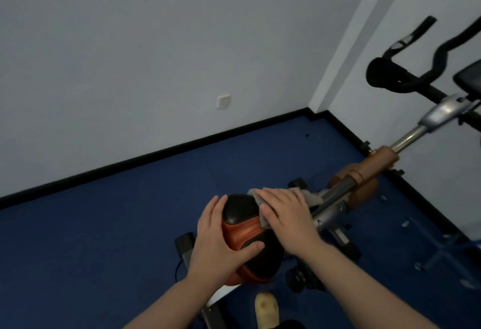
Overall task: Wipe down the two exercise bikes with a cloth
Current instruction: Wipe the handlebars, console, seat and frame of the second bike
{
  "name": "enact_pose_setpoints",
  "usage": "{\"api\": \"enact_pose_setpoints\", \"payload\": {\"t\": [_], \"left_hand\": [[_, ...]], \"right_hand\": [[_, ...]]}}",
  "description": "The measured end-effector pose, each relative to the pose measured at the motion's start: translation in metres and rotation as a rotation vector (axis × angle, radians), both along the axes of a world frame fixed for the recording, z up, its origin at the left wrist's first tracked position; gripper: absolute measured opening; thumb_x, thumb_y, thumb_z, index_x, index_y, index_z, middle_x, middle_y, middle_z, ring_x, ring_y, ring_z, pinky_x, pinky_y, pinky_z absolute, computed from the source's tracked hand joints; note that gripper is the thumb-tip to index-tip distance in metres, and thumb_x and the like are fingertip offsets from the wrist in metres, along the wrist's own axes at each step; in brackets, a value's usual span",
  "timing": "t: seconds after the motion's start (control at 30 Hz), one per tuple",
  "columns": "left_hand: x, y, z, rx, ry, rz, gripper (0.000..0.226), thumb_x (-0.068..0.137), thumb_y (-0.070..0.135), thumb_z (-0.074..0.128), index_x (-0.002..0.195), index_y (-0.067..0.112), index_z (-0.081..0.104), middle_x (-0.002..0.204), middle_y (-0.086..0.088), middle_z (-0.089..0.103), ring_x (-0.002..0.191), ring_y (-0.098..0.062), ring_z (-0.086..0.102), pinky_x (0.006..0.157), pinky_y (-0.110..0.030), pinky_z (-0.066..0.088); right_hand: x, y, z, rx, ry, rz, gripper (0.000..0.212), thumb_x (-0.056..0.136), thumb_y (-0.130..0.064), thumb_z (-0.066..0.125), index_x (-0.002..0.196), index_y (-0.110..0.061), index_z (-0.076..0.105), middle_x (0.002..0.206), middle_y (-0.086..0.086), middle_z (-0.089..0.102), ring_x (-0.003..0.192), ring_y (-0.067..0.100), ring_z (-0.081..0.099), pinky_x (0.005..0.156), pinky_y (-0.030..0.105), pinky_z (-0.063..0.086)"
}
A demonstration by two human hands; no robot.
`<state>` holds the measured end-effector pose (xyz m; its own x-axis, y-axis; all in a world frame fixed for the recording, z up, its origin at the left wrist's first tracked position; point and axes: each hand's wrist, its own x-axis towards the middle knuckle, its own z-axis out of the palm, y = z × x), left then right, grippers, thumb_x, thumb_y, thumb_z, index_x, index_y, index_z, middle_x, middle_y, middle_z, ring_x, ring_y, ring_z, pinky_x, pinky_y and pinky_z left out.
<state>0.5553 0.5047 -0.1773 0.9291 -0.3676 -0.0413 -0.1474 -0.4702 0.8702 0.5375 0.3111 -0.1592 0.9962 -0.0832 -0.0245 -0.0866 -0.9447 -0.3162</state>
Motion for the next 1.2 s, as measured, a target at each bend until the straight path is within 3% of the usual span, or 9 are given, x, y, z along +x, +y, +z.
{"api": "enact_pose_setpoints", "payload": {"t": [0.13,0.27,0.4,0.57,0.73,0.87,1.03,1.13,1.2], "left_hand": [[0.003,0.004,0.003,-0.013,-0.014,-0.066,0.115,0.057,0.073,0.071,0.15,0.037,0.015,0.157,0.02,0.014,0.143,0.002,0.011,0.12,-0.034,0.021],[0.006,0.009,0.002,-0.02,0.012,-0.107,0.12,0.052,0.084,0.066,0.15,0.044,0.009,0.158,0.024,0.009,0.143,0.004,0.01,0.12,-0.037,0.022],[0.008,0.014,0.001,-0.056,0.044,-0.16,0.119,0.051,0.087,0.067,0.145,0.052,0.004,0.158,0.027,0.008,0.145,0.005,0.01,0.121,-0.039,0.023],[0.012,0.016,0.0,-0.052,0.092,-0.17,0.129,0.049,0.087,0.068,0.151,0.043,0.003,0.158,0.025,0.01,0.145,0.003,0.014,0.12,-0.041,0.025],[0.012,0.019,0.002,-0.038,0.111,-0.208,0.132,0.052,0.083,0.071,0.153,0.039,-0.002,0.16,0.025,0.006,0.145,0.006,0.01,0.121,-0.038,0.024],[0.016,0.021,0.004,-0.021,0.115,-0.228,0.132,0.053,0.079,0.074,0.152,0.041,-0.004,0.16,0.023,0.005,0.146,0.003,0.011,0.121,-0.038,0.024],[0.02,0.032,0.006,-0.001,0.133,-0.318,0.135,0.052,0.074,0.08,0.152,0.042,-0.005,0.159,0.026,0.0,0.146,0.006,0.006,0.122,-0.036,0.02],[0.03,0.042,0.009,0.067,0.12,-0.398,0.127,0.058,0.069,0.079,0.15,0.043,-0.004,0.16,0.026,-0.002,0.146,0.007,0.004,0.122,-0.029,0.015],[0.035,0.048,0.012,0.077,0.086,-0.428,0.107,0.071,0.067,0.07,0.15,0.044,0.002,0.156,0.032,-0.002,0.144,0.011,0.002,0.119,-0.02,0.011]], "right_hand": [[-0.01,0.009,-0.011,0.09,-0.002,0.094,0.05,0.1,-0.056,0.01,0.15,-0.05,0.016,0.158,-0.023,0.014,0.146,-0.003,0.002,0.118,0.031,-0.008],[0.002,-0.002,-0.003,0.043,0.011,-0.054,0.046,0.104,-0.047,0.02,0.15,-0.043,0.027,0.158,-0.017,0.023,0.147,0.003,0.007,0.115,0.03,-0.012],[-0.008,0.02,-0.006,0.057,0.033,0.148,0.048,0.1,-0.054,0.014,0.147,-0.054,0.007,0.16,-0.022,0.005,0.147,-0.001,-0.006,0.116,0.031,-0.016],[0.016,0.018,0.01,0.067,0.069,0.085,0.046,0.104,-0.047,0.021,0.15,-0.048,0.022,0.158,-0.018,0.023,0.145,0.005,0.017,0.118,0.035,0.002],[0.01,0.019,0.006,0.043,0.124,0.246,0.048,0.102,-0.054,0.018,0.149,-0.054,0.004,0.161,-0.021,0.006,0.147,0.002,0.003,0.117,0.033,-0.002],[0.023,0.024,0.011,0.058,0.101,0.081,0.047,0.103,-0.05,0.02,0.15,-0.049,0.018,0.159,-0.018,0.021,0.146,0.005,0.014,0.118,0.035,0.004],[-0.024,0.022,0.004,0.113,0.075,0.189,0.047,0.103,-0.049,0.021,0.148,-0.056,0.007,0.16,-0.026,-0.005,0.145,-0.005,-0.013,0.116,0.028,-0.015],[-0.05,0.011,0.007,0.175,0.099,0.16,0.046,0.101,-0.053,0.019,0.147,-0.057,0.013,0.158,-0.031,-0.006,0.144,-0.007,-0.014,0.115,0.024,-0.019],[-0.054,0.013,0.009,0.214,0.07,0.1,0.044,0.102,-0.055,0.015,0.145,-0.057,0.022,0.158,-0.029,-0.003,0.144,-0.007,-0.012,0.118,0.028,-0.014]]}}
